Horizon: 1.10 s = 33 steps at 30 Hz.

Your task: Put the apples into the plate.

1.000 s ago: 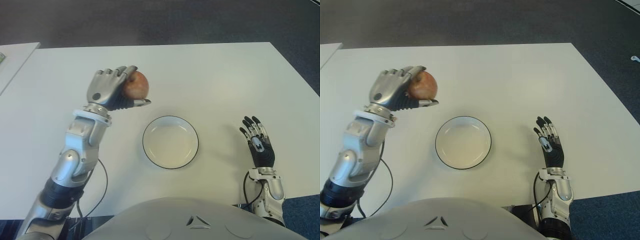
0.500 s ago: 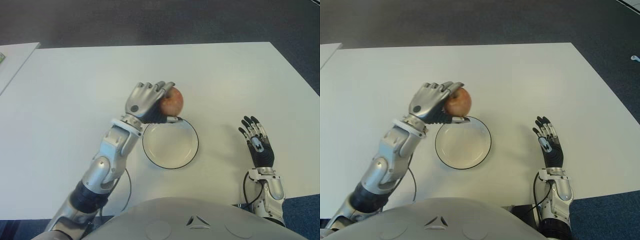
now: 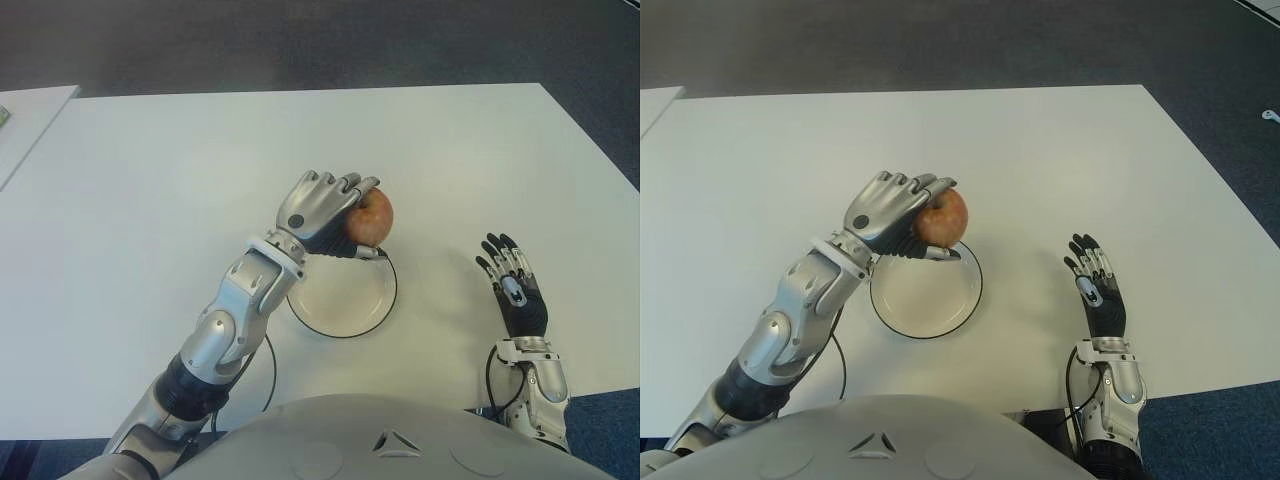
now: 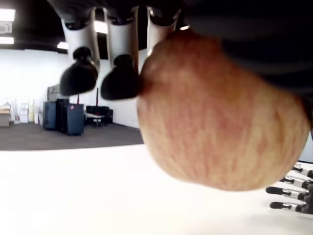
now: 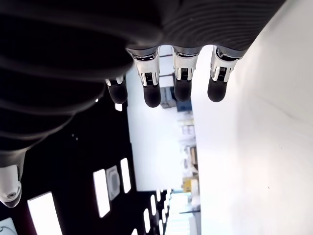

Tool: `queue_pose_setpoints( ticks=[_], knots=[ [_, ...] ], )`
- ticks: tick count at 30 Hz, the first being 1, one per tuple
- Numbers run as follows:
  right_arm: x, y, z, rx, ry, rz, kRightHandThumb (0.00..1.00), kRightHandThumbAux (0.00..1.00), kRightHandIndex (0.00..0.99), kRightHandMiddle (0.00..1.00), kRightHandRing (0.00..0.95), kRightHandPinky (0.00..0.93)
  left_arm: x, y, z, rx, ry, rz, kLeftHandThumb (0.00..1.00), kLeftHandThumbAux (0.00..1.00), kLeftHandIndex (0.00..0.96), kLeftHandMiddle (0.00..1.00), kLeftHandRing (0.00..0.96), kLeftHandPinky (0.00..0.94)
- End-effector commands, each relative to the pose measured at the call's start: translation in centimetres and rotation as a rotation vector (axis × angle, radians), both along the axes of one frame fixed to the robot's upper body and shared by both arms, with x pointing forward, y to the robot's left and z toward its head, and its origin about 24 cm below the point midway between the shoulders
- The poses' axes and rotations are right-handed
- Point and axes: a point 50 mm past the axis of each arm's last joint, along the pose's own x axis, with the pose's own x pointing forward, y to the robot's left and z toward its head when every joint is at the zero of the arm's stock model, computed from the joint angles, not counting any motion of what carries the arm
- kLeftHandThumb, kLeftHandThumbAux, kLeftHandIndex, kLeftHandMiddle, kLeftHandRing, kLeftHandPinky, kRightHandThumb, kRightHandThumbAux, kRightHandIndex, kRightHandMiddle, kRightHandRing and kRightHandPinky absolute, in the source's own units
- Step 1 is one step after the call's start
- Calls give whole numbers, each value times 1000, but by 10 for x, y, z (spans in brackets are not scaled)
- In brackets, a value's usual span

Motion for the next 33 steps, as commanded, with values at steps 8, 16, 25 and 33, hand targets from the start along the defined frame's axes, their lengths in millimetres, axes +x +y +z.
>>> queue_pose_setpoints(
  ticks=[8,16,25,33],
  knots=[
    [-24,14,-23,78,153,-20,144,483,26,121,53,0,-3,-18,2,12,85,-80,749,693,445,813,797,763],
    [-24,14,-20,83,150,-32,139,492,29,131,65,0,-5,-17,-4,31,75,-75,747,694,445,809,793,775],
    [-25,16,-19,85,141,-41,131,497,22,130,74,0,-1,-14,-13,51,94,-41,745,694,445,812,799,776],
    [-25,17,-17,84,144,-41,129,495,22,124,66,0,-2,-11,-20,89,91,-21,743,694,445,810,797,761]
  ],
)
